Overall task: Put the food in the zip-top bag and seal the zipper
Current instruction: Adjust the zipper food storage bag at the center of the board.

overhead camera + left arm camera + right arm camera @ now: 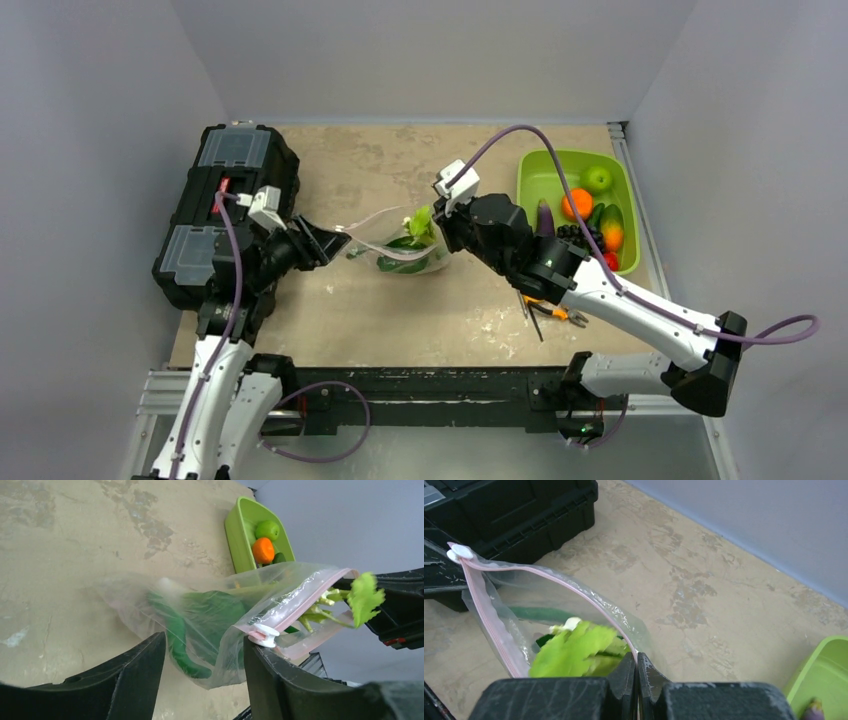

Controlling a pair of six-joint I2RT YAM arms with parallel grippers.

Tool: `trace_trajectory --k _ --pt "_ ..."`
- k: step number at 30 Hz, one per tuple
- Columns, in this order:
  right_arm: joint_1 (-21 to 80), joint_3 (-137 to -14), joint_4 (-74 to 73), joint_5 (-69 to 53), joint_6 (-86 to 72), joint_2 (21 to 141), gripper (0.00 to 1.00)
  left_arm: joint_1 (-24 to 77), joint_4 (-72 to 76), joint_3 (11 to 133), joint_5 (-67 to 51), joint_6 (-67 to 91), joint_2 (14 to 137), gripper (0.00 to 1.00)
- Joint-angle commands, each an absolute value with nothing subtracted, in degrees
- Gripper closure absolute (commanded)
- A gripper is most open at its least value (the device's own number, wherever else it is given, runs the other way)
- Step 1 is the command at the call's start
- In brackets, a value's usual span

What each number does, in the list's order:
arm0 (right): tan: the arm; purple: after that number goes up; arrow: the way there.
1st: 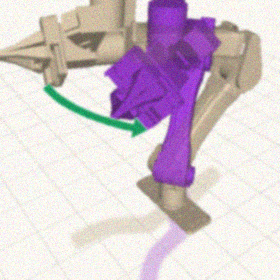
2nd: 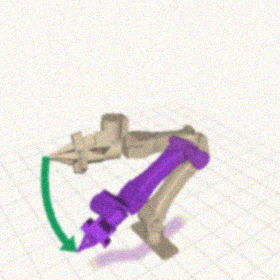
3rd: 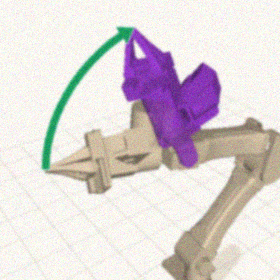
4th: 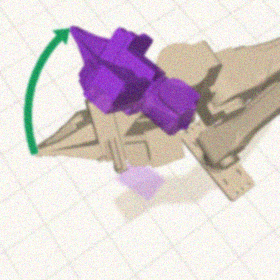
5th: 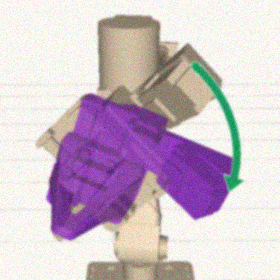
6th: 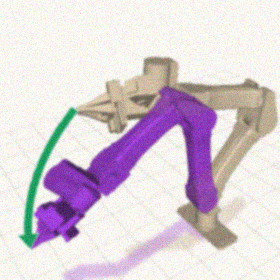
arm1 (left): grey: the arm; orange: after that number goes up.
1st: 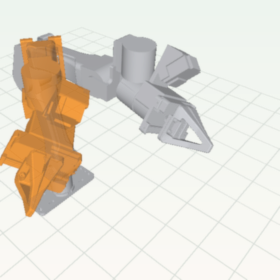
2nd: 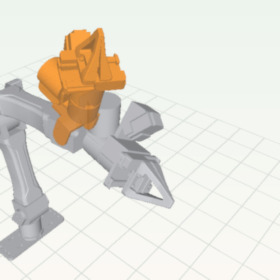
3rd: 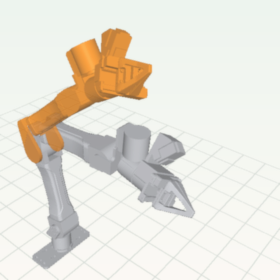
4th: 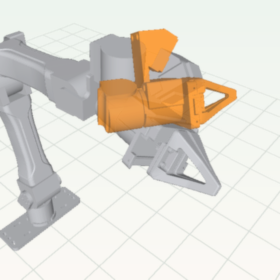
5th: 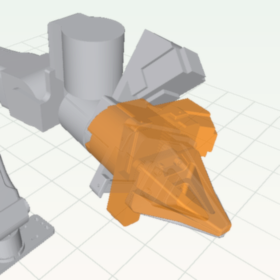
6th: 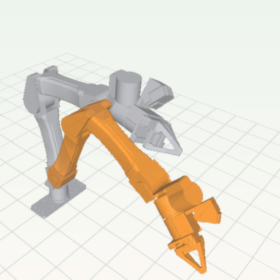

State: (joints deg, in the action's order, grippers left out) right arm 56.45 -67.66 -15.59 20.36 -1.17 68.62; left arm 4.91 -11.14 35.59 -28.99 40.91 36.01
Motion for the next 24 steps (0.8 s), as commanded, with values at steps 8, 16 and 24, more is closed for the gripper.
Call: trace_trajectory --k 8,16,24 --pt "56.25 -80.11 -17.69 16.26 -3.26 71.46 1.00 4.70 -30.66 55.50 -24.22 27.63 30.49 0.31" --pt "56.01 -84.69 -20.88 10.76 -1.22 75.59 1.00 13.07 -28.84 66.57 -34.43 18.04 47.14 0.22" --pt "55.56 -85.70 -22.04 7.84 -1.93 76.28 1.00 27.74 -28.91 67.06 -24.97 15.36 51.87 0.18"
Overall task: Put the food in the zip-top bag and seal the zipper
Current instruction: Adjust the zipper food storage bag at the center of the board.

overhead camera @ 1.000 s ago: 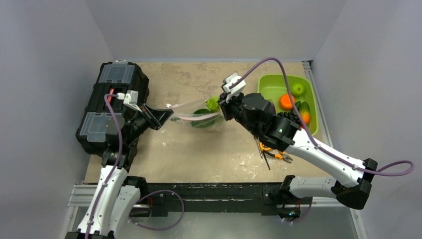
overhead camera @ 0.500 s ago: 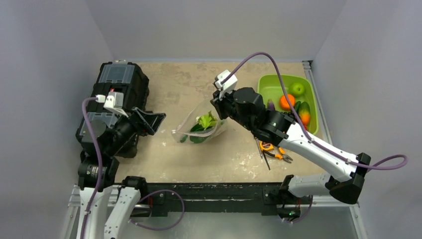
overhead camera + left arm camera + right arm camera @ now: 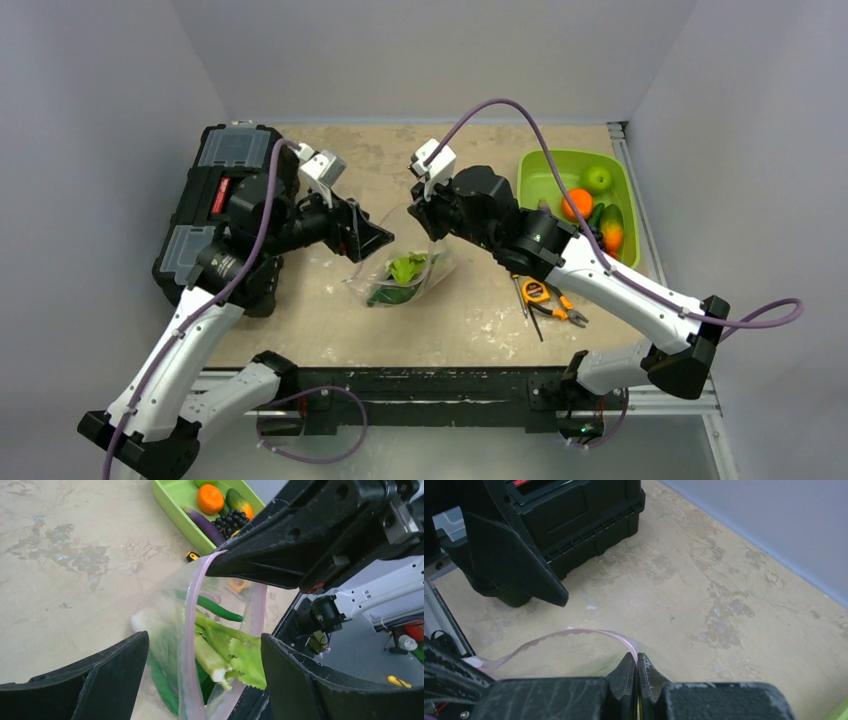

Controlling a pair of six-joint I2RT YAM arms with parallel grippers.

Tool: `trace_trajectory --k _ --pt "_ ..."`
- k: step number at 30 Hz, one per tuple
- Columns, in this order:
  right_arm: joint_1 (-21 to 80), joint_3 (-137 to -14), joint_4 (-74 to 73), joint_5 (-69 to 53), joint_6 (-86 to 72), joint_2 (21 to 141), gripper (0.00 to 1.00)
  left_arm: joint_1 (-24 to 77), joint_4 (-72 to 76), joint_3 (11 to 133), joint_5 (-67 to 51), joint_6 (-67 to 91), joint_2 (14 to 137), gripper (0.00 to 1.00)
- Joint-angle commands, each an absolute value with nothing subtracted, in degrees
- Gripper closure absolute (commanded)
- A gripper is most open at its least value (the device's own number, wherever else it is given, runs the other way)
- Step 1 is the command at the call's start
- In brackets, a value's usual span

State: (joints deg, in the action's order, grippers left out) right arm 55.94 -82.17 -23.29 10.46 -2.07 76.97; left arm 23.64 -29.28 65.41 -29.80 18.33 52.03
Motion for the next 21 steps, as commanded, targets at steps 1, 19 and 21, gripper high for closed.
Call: trace_trajectory --k 1,19,21 --pt "55.55 -85.81 -22.11 7.56 -2.01 76.35 1.00 28.59 -29.29 66.98 -23.43 15.42 52.40 0.18" --pt "55.55 -88.40 -27.16 16.72 -12.06 77.14 0.86 29.31 -26.81 65.59 -15.04 25.57 56.20 1.00" --pt "55.55 -91.23 -33.43 20.44 -20.01 78.43 0.81 29.30 -25.86 65.37 -12.30 29.62 55.70 1.00"
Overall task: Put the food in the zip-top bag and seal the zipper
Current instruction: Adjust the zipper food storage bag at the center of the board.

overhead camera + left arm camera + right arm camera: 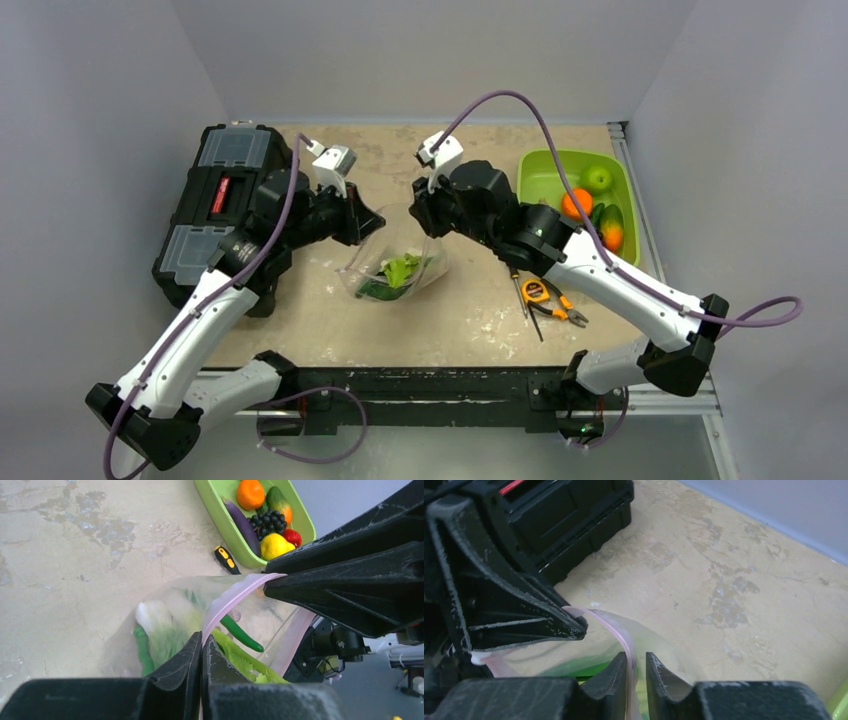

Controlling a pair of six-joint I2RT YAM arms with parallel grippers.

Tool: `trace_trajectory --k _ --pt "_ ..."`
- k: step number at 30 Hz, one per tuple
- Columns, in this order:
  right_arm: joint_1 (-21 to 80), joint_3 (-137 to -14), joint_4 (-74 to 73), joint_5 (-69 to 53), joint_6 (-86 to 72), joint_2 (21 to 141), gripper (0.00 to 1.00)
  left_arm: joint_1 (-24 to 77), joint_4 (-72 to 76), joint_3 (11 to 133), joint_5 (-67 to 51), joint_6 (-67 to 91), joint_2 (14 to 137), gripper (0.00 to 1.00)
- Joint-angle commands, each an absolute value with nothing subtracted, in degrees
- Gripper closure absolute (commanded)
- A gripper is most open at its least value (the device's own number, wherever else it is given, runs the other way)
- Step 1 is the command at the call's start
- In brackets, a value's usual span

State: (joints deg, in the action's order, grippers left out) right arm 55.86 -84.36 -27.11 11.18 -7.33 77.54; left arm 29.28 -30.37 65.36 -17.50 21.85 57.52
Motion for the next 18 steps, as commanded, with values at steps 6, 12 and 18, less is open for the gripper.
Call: trace_trajectory --k 6,12,18 --pt "55.55 -90.20 -41.55 22.30 -32.77 74.20 0.45 29.46 -25.49 65.35 -9.00 34.83 55.59 1.00" --pt "55.68 -86.94 -45.82 18.32 -40.59 69.22 0.45 30.13 -23.52 64.97 -10.43 35.60 55.46 1.00" --pt "56.04 -81.84 -41.66 9.84 -44.57 66.56 0.62 30.62 -22.87 64.56 -11.07 35.66 55.72 1.00"
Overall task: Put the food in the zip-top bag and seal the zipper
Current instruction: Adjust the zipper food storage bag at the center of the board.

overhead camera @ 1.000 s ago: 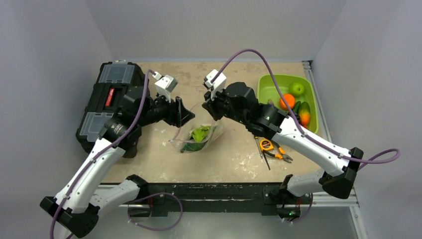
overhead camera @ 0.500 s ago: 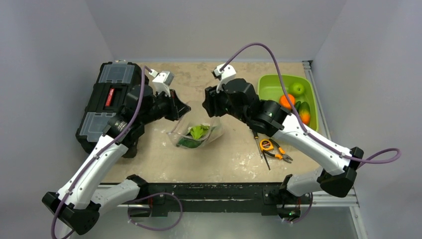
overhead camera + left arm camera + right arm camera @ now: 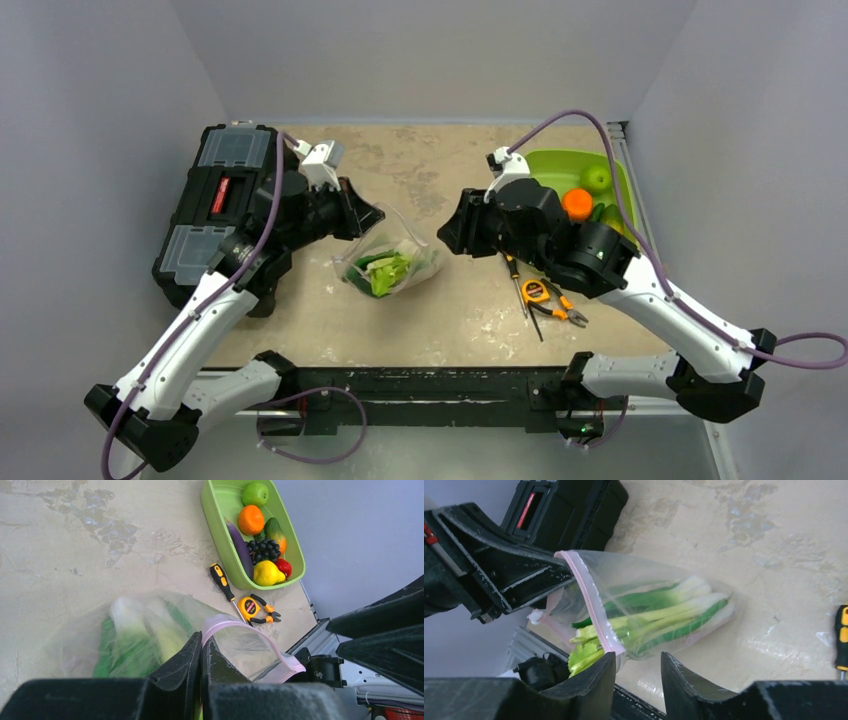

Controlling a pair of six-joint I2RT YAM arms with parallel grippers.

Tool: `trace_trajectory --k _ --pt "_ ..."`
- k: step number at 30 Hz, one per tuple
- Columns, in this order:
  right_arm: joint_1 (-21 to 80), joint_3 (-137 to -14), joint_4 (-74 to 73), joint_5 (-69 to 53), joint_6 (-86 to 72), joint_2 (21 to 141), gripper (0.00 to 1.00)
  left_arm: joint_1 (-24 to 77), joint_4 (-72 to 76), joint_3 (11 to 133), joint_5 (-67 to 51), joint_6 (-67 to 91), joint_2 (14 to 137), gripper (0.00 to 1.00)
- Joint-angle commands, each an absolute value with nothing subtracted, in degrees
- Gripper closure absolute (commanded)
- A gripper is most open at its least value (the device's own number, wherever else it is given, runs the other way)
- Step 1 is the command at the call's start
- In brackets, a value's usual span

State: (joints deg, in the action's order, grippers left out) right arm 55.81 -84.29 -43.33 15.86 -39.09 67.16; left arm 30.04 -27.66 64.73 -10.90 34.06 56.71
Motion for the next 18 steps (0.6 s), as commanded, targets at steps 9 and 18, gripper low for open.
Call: trace_trajectory --k 9,18 --pt "61.55 -80.13 -40.70 10.20 -48.15 68.46 0.39 31.78 -23.05 64.09 -11.19 35.51 55.46 1.00" --pt "66.29 -76.91 -43.97 21.77 -59.64 70.00 0.50 34.98 -22.17 63.85 -8.81 37.62 55.57 1.00"
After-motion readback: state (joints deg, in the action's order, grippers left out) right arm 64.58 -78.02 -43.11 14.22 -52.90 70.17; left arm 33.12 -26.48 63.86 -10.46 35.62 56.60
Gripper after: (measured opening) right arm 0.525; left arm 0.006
